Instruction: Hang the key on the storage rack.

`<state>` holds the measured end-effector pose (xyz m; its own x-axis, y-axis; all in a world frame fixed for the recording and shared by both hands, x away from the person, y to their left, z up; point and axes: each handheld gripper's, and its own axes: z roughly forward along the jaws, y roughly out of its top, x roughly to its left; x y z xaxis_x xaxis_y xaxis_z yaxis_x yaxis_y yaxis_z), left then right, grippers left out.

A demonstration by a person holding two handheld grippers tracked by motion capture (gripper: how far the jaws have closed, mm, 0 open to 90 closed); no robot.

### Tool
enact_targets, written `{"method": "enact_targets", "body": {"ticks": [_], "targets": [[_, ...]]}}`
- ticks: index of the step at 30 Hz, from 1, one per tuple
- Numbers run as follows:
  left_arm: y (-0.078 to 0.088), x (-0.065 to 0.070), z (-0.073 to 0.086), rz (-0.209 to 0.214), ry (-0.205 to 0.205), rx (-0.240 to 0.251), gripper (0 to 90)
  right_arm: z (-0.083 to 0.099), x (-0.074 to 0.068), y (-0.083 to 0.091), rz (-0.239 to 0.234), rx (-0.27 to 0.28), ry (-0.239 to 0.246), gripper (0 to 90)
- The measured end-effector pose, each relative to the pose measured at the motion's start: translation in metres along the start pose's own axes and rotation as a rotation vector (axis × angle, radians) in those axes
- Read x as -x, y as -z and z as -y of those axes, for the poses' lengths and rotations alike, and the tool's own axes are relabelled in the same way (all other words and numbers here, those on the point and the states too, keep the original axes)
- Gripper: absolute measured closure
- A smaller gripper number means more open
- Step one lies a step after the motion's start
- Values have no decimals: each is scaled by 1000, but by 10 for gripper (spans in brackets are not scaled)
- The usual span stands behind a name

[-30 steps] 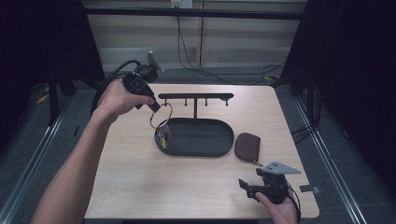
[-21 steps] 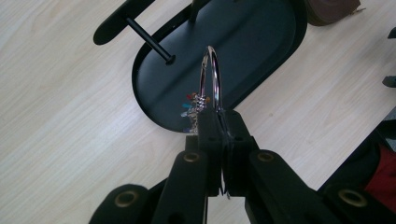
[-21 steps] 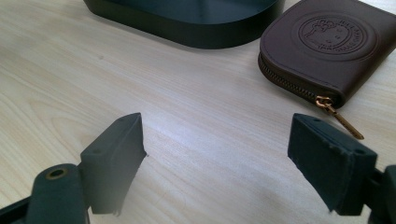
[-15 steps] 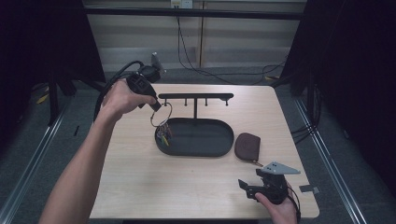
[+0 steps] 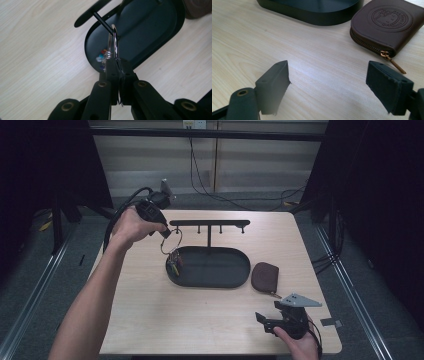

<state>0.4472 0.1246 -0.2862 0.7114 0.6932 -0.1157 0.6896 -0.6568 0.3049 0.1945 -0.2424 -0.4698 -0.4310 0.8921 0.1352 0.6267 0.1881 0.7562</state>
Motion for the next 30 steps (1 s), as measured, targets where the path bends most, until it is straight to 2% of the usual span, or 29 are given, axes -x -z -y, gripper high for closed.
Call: {"method": "enact_targets", "body": {"ticks": [2, 6, 12, 19, 26, 30], "targets": [[-2, -2, 1, 3, 1, 8, 884, 0, 0, 0, -2, 0, 2, 187], [-4, -2, -2, -16, -3, 11, 883, 0, 0, 0, -1, -4, 2, 186], [-11, 2, -6, -58, 8, 2, 877, 0, -1, 0, -3, -1, 1, 184], [-16, 3, -9, -74, 5, -13, 867, 0, -1, 1, -6, 1, 2, 183], [-13, 1, -5, -89, 20, 3, 798, 0, -1, 1, -10, 2, 3, 179], [-12, 0, -2, -86, 51, 8, 729, 0, -1, 0, -8, 1, 1, 179]]}}
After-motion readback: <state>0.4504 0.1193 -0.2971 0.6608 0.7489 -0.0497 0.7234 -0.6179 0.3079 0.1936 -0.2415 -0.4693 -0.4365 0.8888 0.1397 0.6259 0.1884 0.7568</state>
